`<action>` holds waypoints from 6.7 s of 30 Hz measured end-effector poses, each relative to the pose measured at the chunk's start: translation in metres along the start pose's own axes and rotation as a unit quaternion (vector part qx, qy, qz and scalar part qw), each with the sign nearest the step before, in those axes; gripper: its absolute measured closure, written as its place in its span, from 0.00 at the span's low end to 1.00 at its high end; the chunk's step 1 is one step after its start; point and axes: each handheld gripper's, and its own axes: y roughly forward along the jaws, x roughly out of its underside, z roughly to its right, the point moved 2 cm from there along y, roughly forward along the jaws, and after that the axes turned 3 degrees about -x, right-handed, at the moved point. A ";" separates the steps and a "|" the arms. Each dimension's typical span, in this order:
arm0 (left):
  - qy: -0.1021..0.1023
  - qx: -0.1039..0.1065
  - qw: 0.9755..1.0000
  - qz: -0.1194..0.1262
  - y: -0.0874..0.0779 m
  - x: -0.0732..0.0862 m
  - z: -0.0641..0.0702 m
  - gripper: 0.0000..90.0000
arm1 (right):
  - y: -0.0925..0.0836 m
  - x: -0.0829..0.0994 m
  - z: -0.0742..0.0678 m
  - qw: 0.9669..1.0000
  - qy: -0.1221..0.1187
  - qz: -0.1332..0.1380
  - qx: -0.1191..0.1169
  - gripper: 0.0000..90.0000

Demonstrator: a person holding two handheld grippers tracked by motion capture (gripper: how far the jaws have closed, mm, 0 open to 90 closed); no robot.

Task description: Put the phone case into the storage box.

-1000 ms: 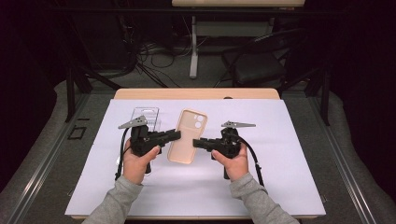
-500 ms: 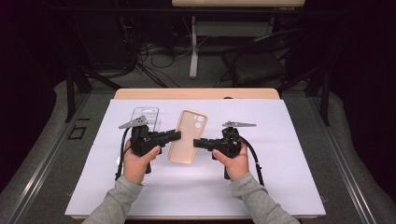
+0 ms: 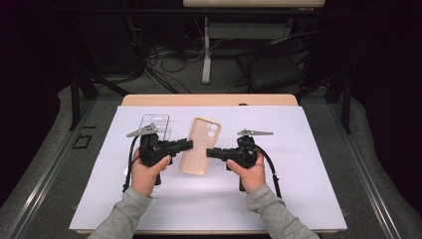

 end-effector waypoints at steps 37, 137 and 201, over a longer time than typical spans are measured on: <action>-0.002 -0.004 1.000 0.008 -0.001 0.000 -0.001 0.88 | -0.001 0.000 -0.003 1.000 -0.009 0.007 -0.009 0.91; 0.093 -0.133 0.986 -0.032 -0.003 -0.010 0.013 0.22 | -0.009 -0.003 -0.009 0.985 -0.126 -0.010 0.118 0.90; 0.206 -0.210 0.953 -0.065 -0.013 -0.018 0.030 0.34 | 0.007 0.005 -0.027 0.959 -0.203 -0.074 0.184 0.90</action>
